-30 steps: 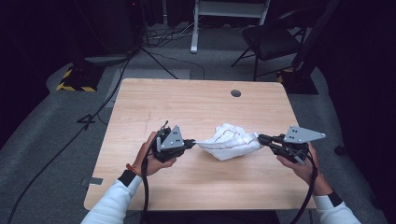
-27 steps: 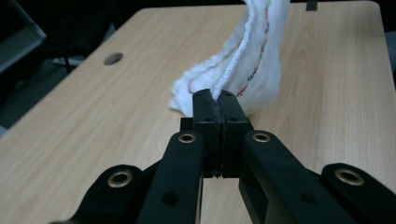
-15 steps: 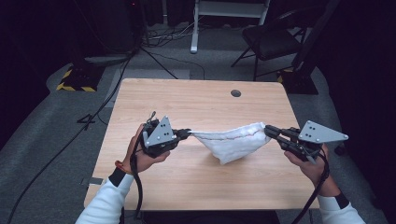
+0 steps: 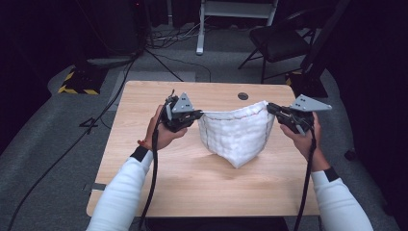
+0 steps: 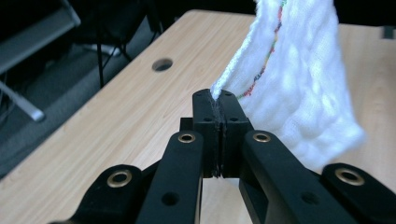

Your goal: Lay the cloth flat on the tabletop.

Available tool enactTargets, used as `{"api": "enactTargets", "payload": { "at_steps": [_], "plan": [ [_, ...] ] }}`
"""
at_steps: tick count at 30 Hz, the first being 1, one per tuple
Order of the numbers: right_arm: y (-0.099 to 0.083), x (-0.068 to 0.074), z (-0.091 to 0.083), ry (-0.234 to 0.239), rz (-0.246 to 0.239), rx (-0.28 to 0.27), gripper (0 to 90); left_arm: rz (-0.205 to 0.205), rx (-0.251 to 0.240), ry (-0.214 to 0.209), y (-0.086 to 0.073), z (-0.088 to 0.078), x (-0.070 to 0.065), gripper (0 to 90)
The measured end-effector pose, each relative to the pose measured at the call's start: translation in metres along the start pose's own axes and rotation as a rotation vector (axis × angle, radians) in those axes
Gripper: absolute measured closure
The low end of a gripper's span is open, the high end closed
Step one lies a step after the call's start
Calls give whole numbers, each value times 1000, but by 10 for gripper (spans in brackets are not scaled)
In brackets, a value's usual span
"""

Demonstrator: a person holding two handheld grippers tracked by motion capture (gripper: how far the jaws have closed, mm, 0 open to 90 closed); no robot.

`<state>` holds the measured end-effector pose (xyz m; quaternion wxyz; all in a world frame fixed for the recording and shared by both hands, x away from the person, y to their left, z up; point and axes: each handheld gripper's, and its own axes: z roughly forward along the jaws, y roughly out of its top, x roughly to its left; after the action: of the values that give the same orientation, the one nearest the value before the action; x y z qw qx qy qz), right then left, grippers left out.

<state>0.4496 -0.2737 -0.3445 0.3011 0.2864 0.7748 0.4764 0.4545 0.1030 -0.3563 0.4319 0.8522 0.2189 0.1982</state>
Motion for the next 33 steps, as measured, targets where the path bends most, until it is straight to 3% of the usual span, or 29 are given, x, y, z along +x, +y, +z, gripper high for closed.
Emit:
{"api": "enactTargets", "payload": {
  "at_steps": [7,13,14,16,18,20,21,25,28,30,33],
  "plan": [
    [-20,-21,61,-55,52,121,852,-81,91,46,-12,61,27,881],
    [-40,-29,103,-115,48,233,840,-134,199,117,-27,106,40,878],
    [-44,-31,111,-125,43,255,818,-139,218,129,-29,110,42,867],
    [-51,-33,121,-162,47,294,734,-183,239,195,-35,120,45,803],
    [-56,-34,129,-197,51,342,670,-212,240,197,-38,124,47,727],
    [-59,-35,128,-189,64,347,610,-222,225,195,-40,124,43,625],
    [-60,-35,125,-181,68,346,589,-222,214,176,-40,123,40,545],
    [-65,-34,102,-91,70,315,565,-202,187,82,-44,107,22,377],
    [-75,-28,80,-9,74,297,556,-155,184,34,-49,93,2,322],
    [-85,-19,65,38,49,297,555,-137,166,10,-55,83,-11,308],
    [-100,-9,45,109,47,293,555,-134,182,-72,-65,74,-27,308]
  ]
}}
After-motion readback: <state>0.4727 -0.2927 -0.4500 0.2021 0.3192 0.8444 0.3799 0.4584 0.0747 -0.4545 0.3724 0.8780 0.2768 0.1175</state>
